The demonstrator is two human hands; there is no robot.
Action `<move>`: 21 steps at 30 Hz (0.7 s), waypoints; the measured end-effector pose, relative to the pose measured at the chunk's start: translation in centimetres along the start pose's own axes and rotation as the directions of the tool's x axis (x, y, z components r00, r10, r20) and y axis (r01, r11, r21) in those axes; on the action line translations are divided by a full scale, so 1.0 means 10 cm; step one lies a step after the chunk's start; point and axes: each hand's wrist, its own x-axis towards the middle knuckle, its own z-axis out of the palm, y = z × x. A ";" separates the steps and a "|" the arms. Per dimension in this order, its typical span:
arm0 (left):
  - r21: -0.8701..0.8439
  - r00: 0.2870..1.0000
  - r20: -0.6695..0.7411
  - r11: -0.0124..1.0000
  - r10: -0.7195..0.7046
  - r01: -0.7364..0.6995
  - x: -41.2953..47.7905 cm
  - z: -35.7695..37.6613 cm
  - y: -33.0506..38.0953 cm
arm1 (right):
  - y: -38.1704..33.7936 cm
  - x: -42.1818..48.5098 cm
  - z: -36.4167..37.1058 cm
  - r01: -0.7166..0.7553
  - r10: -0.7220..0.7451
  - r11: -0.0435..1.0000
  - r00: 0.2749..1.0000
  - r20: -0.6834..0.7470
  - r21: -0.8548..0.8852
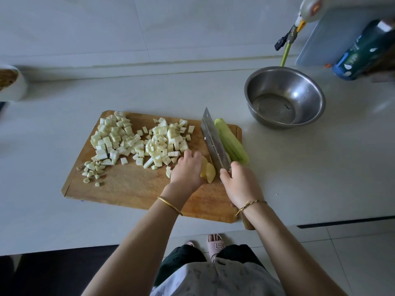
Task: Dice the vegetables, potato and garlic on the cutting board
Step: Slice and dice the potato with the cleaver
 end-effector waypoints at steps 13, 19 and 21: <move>-0.136 0.998 0.026 0.989 -0.057 0.060 -0.05 0.03 0.01 | 0.02 0.10 -0.02 0.002 -0.002 0.999 1.000 0.004 0.054; -0.236 0.991 0.096 0.965 -0.093 0.113 -0.03 0.00 -0.03 | 0.00 0.10 -0.07 0.041 -0.041 0.998 0.999 -0.012 0.050; -0.222 0.992 0.096 0.970 -0.081 0.101 -0.03 0.00 -0.02 | 0.01 0.11 -0.07 0.046 -0.046 0.998 0.999 -0.007 0.044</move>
